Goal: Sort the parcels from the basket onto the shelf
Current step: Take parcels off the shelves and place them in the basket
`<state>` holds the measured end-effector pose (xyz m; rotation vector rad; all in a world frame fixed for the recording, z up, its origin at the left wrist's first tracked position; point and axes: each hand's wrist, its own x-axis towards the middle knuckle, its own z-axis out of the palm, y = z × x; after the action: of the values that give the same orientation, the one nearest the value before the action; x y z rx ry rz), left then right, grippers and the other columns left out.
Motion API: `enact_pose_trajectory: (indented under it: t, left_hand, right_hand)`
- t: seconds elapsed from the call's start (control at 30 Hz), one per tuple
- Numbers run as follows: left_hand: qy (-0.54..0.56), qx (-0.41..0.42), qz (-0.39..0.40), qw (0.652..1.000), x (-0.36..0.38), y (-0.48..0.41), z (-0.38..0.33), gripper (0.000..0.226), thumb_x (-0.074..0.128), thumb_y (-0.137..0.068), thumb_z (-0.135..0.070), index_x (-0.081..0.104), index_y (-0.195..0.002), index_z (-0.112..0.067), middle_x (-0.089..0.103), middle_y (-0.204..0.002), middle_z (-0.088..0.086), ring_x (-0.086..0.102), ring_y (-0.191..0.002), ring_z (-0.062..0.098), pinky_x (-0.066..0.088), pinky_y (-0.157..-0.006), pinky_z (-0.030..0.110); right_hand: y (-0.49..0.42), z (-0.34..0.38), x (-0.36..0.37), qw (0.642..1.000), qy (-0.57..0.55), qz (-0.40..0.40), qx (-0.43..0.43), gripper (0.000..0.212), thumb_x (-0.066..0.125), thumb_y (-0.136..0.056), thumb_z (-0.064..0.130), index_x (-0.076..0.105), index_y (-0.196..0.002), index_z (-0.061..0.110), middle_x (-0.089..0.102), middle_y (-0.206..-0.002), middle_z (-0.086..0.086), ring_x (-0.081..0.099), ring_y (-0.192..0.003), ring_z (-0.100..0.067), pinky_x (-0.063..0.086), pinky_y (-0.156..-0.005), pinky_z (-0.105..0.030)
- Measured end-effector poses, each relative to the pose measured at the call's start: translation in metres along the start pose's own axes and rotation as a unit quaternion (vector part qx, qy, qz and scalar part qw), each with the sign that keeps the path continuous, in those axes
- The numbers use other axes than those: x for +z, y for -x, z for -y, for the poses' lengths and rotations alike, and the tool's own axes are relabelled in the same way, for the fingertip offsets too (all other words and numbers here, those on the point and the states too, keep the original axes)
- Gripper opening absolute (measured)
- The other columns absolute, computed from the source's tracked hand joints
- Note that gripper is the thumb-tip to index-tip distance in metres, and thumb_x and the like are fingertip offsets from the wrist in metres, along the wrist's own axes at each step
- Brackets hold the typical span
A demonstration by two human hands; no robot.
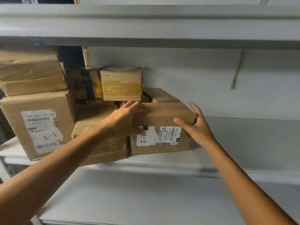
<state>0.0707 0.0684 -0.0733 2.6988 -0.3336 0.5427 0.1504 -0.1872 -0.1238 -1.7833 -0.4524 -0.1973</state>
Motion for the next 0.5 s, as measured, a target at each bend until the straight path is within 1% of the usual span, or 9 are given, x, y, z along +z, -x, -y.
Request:
enact_pose_trajectory:
  t: [0.07, 0.13, 0.23, 0.27, 0.3, 0.37, 0.43, 0.47, 0.5]
  left_hand:
    - [0.008, 0.026, -0.020, 0.999, 0.006, 0.001, -0.007, 0.084, 0.083, -0.069, -0.019, 0.039, -0.141, -0.023, 0.034, -0.147, 0.000, 0.048, -0.122, 0.020, 0.046, -0.083, 0.017]
    - [0.029, 0.035, -0.044, 0.998, 0.013, 0.001, -0.019, 0.090, 0.081, -0.071, -0.016, 0.032, -0.146, -0.021, 0.024, -0.153, 0.003, 0.037, -0.133, 0.023, 0.037, -0.094, 0.019]
    - [0.077, 0.014, -0.077, 0.994, 0.021, 0.000, -0.041, 0.098, 0.082, -0.071, -0.016, 0.023, -0.150, -0.019, 0.014, -0.158, 0.006, 0.025, -0.141, 0.026, 0.026, -0.106, 0.025]
    - [0.101, 0.014, -0.086, 0.991, 0.022, 0.000, -0.049, 0.101, 0.084, -0.069, -0.017, 0.022, -0.149, -0.017, 0.018, -0.157, 0.005, 0.027, -0.140, 0.025, 0.024, -0.109, 0.027]
    - [0.142, 0.020, -0.096, 0.985, 0.024, 0.000, -0.057, 0.103, 0.086, -0.066, -0.016, 0.024, -0.148, -0.016, 0.028, -0.152, 0.001, 0.034, -0.137, 0.022, 0.029, -0.111, 0.028]
    - [0.222, 0.031, -0.109, 0.968, 0.028, -0.001, -0.075, 0.102, 0.088, -0.062, -0.013, 0.030, -0.146, -0.013, 0.045, -0.133, -0.010, 0.049, -0.122, 0.012, 0.042, -0.099, 0.020]
    - [0.259, 0.038, -0.110, 0.959, 0.034, -0.001, -0.096, 0.097, 0.088, -0.061, -0.013, 0.036, -0.143, -0.013, 0.054, -0.124, -0.007, 0.057, -0.110, 0.010, 0.046, -0.086, 0.012]
    - [0.284, 0.044, -0.104, 0.952, 0.038, -0.001, -0.108, 0.093, 0.088, -0.062, -0.012, 0.039, -0.142, -0.013, 0.058, -0.124, -0.005, 0.060, -0.107, 0.011, 0.049, -0.084, 0.013]
    - [0.320, 0.049, -0.090, 0.942, 0.044, -0.001, -0.122, 0.089, 0.086, -0.064, -0.009, 0.041, -0.140, -0.015, 0.060, -0.123, -0.005, 0.062, -0.104, 0.011, 0.053, -0.084, 0.019]
  right_hand:
    - [0.010, -0.001, 0.002, 0.998, -0.024, -0.045, 0.048, 0.100, 0.073, -0.045, 0.076, 0.051, -0.129, 0.027, 0.065, -0.114, 0.011, 0.063, -0.100, -0.008, 0.053, -0.086, -0.030]
    - [0.023, 0.000, 0.003, 0.993, -0.062, -0.078, 0.071, 0.097, 0.072, -0.040, 0.078, 0.061, -0.119, 0.023, 0.070, -0.111, 0.005, 0.065, -0.101, -0.014, 0.054, -0.089, -0.035]
    - [0.045, 0.004, -0.007, 0.987, -0.091, -0.112, 0.068, 0.089, 0.074, -0.043, 0.075, 0.064, -0.115, 0.024, 0.072, -0.104, 0.009, 0.067, -0.096, -0.009, 0.053, -0.077, -0.025]
    - [0.053, 0.005, -0.014, 0.986, -0.101, -0.119, 0.064, 0.084, 0.075, -0.045, 0.074, 0.065, -0.112, 0.025, 0.073, -0.101, 0.010, 0.068, -0.094, -0.007, 0.052, -0.072, -0.021]
    - [0.061, 0.004, -0.024, 0.985, -0.110, -0.121, 0.059, 0.077, 0.078, -0.048, 0.073, 0.065, -0.110, 0.027, 0.073, -0.099, 0.012, 0.069, -0.091, -0.005, 0.051, -0.067, -0.017]
    - [0.078, 0.003, -0.048, 0.986, -0.116, -0.109, 0.055, 0.060, 0.081, -0.058, 0.061, 0.065, -0.106, 0.031, 0.074, -0.098, 0.013, 0.069, -0.089, -0.003, 0.051, -0.062, -0.016]
    - [0.095, -0.001, -0.076, 0.987, -0.108, -0.103, 0.055, 0.045, 0.083, -0.069, 0.040, 0.064, -0.108, 0.030, 0.073, -0.100, 0.011, 0.069, -0.093, -0.007, 0.053, -0.067, -0.023]
    - [0.103, -0.004, -0.090, 0.988, -0.103, -0.107, 0.047, 0.041, 0.082, -0.073, 0.031, 0.063, -0.109, 0.030, 0.073, -0.101, 0.010, 0.069, -0.095, -0.009, 0.053, -0.068, -0.024]
    - [0.114, -0.005, -0.105, 0.987, -0.099, -0.117, 0.037, 0.039, 0.081, -0.075, 0.026, 0.063, -0.109, 0.031, 0.073, -0.100, 0.010, 0.069, -0.095, -0.010, 0.053, -0.068, -0.023]
